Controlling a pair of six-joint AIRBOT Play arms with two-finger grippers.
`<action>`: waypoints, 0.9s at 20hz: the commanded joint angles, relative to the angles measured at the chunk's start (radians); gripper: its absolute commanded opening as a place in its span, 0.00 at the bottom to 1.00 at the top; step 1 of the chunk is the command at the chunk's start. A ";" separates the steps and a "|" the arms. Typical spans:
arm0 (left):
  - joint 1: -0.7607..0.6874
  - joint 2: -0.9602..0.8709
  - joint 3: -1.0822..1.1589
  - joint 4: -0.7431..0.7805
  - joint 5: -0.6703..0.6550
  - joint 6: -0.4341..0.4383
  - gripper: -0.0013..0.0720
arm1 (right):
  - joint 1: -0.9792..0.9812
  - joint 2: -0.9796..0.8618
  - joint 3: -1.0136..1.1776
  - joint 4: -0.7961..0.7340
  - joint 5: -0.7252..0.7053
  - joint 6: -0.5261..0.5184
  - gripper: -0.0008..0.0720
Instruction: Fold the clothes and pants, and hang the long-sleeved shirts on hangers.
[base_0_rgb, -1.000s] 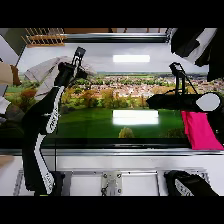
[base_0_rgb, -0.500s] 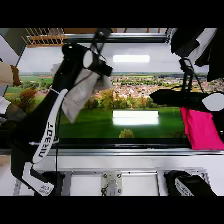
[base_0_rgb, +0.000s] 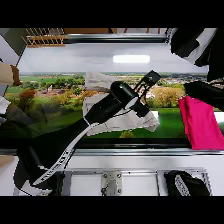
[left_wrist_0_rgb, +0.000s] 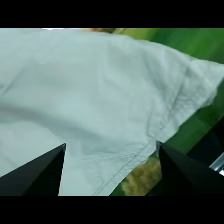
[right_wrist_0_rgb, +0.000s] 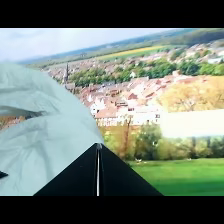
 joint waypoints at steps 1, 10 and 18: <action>0.137 0.081 -0.129 -0.041 0.000 -0.159 0.85 | -0.032 0.045 0.001 0.006 0.024 0.000 0.05; 0.670 0.509 -1.036 -0.509 0.225 -0.175 0.85 | -0.032 0.050 0.000 0.009 0.110 0.001 0.05; 0.736 0.483 -1.223 -0.703 0.345 -0.092 0.85 | -0.032 0.050 0.000 0.052 0.110 0.004 0.05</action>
